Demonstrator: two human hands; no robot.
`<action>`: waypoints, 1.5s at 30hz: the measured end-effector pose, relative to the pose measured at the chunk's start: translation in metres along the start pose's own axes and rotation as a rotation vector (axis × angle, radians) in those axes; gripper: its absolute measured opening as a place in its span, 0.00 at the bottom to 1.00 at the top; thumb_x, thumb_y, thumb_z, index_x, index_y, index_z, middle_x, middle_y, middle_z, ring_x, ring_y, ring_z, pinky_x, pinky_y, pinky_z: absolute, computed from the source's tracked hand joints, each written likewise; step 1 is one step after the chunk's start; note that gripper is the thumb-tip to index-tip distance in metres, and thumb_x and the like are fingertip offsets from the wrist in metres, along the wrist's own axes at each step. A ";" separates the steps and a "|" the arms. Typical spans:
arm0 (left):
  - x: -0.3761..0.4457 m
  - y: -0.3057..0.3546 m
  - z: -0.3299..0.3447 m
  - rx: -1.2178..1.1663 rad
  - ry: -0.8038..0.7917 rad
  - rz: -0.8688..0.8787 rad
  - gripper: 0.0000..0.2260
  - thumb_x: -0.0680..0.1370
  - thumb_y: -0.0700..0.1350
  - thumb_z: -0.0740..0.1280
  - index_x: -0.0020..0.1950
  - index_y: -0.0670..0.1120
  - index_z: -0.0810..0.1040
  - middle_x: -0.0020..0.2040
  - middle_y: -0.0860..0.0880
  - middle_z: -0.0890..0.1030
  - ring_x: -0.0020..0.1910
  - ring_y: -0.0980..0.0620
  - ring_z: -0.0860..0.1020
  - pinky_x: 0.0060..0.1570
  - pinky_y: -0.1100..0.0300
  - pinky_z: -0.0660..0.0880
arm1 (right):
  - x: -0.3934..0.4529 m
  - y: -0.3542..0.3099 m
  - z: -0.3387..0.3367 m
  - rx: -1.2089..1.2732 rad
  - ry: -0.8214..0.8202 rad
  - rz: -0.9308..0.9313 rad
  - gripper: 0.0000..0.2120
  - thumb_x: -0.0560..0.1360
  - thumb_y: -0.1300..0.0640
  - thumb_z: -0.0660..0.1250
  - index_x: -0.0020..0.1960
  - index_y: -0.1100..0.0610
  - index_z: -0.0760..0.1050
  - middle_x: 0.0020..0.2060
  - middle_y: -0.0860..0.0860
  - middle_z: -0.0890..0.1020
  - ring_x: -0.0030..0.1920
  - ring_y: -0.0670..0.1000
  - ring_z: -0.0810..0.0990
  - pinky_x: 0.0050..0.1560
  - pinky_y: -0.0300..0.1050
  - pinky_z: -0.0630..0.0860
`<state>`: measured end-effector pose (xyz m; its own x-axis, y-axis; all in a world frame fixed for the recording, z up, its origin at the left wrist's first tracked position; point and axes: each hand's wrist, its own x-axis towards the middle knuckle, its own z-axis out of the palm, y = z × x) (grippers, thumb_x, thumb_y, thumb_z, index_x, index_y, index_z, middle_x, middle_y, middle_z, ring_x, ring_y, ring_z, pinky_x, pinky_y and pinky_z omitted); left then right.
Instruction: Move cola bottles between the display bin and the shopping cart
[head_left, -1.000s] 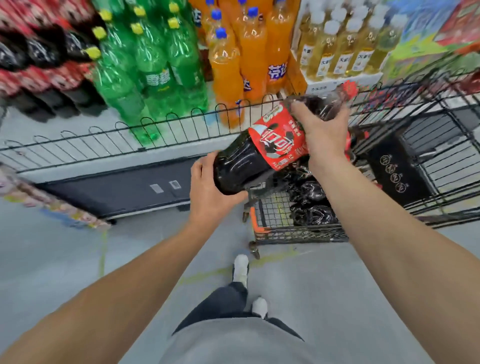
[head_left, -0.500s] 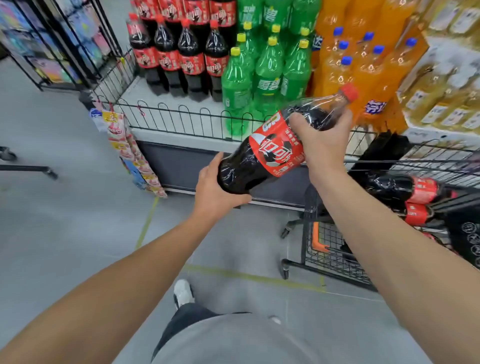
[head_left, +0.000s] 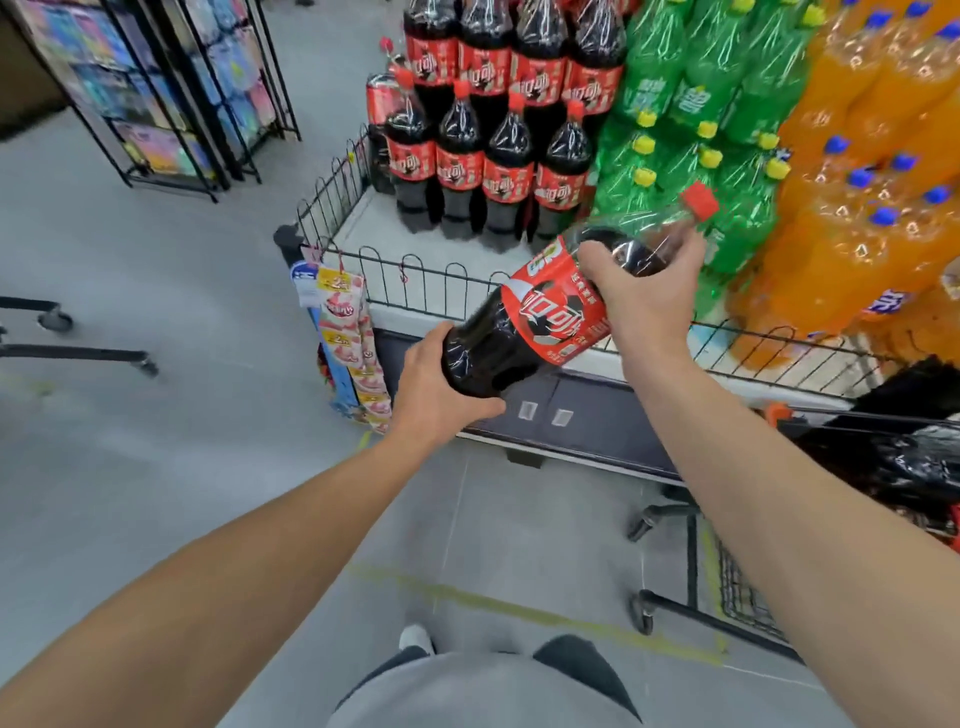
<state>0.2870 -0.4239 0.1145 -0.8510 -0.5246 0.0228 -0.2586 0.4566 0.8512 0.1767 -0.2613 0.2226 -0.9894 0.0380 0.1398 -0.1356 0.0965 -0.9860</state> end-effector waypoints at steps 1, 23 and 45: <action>0.010 -0.004 -0.006 -0.007 -0.003 0.000 0.43 0.57 0.49 0.82 0.69 0.57 0.68 0.58 0.53 0.69 0.60 0.53 0.72 0.58 0.57 0.72 | 0.004 -0.002 0.012 0.002 0.002 -0.004 0.35 0.65 0.48 0.80 0.65 0.54 0.68 0.53 0.46 0.80 0.50 0.44 0.83 0.51 0.41 0.79; 0.325 -0.021 -0.003 -0.044 -0.215 -0.034 0.46 0.61 0.45 0.84 0.74 0.52 0.66 0.64 0.50 0.70 0.62 0.51 0.72 0.57 0.61 0.72 | 0.247 0.035 0.183 0.021 0.090 0.014 0.35 0.59 0.44 0.79 0.62 0.50 0.69 0.54 0.46 0.82 0.51 0.44 0.83 0.56 0.42 0.79; 0.461 -0.120 0.106 0.002 -0.720 -0.161 0.55 0.55 0.52 0.81 0.79 0.47 0.61 0.71 0.46 0.71 0.70 0.48 0.71 0.69 0.51 0.69 | 0.312 0.164 0.236 -0.288 0.363 0.175 0.36 0.64 0.53 0.81 0.65 0.57 0.67 0.56 0.50 0.80 0.56 0.46 0.81 0.61 0.43 0.77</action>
<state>-0.1232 -0.6443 -0.0327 -0.8917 0.0160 -0.4523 -0.4056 0.4154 0.8142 -0.1664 -0.4688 0.0833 -0.9074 0.4176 0.0476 0.1011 0.3266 -0.9397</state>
